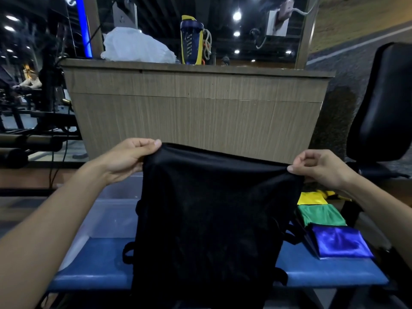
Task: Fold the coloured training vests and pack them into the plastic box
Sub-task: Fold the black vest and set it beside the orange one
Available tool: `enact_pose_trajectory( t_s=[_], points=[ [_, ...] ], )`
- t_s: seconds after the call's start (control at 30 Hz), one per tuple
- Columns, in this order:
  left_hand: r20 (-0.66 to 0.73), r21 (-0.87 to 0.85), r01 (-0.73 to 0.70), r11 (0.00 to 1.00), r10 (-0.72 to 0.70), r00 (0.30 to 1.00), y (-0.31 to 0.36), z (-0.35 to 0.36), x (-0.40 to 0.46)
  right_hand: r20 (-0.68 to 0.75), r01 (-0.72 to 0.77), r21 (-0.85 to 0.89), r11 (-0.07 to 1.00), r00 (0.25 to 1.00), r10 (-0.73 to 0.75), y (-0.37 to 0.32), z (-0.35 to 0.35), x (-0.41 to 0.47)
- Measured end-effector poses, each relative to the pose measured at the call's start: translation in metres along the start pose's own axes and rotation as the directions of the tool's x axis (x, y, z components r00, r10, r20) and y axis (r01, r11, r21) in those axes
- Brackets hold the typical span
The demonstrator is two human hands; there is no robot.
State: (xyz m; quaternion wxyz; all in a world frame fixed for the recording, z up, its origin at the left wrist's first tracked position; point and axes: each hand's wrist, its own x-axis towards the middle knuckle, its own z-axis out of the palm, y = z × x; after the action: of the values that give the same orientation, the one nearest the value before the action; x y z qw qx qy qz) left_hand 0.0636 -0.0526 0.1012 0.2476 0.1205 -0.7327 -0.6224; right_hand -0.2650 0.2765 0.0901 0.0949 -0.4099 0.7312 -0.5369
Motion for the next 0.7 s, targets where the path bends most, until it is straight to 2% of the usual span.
enact_pose_trajectory(
  t_s=[0.1,0.2,0.33,0.4,0.53,0.63,0.7],
  points=[
    [-0.035,-0.089,-0.008,0.996,0.005,0.999,0.003,0.001,0.004,0.092,-0.002,-0.012,1.0,0.996,0.004,0.0,-0.001,0.0],
    [-0.085,-0.031,-0.004,1.0,0.002,0.996,0.006,0.003,0.006,0.226,-0.121,-0.007,0.993,0.967,0.12,-0.004,0.001,-0.003],
    [-0.051,0.081,-0.005,0.997,0.009,0.999,0.006,0.007,0.007,0.397,-0.245,0.099,0.964,0.898,0.187,-0.007,0.002,-0.006],
    [-0.08,0.169,-0.007,0.986,0.021,0.997,0.005,0.011,0.007,0.383,-0.262,0.178,0.948,0.906,0.179,-0.008,0.007,-0.004],
    [-0.182,0.418,-0.007,0.909,0.091,0.979,-0.003,0.014,0.009,0.239,-0.256,0.33,0.908,0.954,0.182,-0.009,0.013,0.003],
    [-0.188,0.561,-0.027,0.827,0.159,0.969,-0.011,0.012,0.006,0.202,-0.203,0.3,0.932,0.968,0.146,-0.006,0.008,0.004],
    [-0.153,0.538,-0.067,0.84,0.175,0.973,-0.013,0.01,0.003,0.205,-0.171,0.195,0.966,0.97,0.13,-0.003,0.001,0.004]
  ],
)
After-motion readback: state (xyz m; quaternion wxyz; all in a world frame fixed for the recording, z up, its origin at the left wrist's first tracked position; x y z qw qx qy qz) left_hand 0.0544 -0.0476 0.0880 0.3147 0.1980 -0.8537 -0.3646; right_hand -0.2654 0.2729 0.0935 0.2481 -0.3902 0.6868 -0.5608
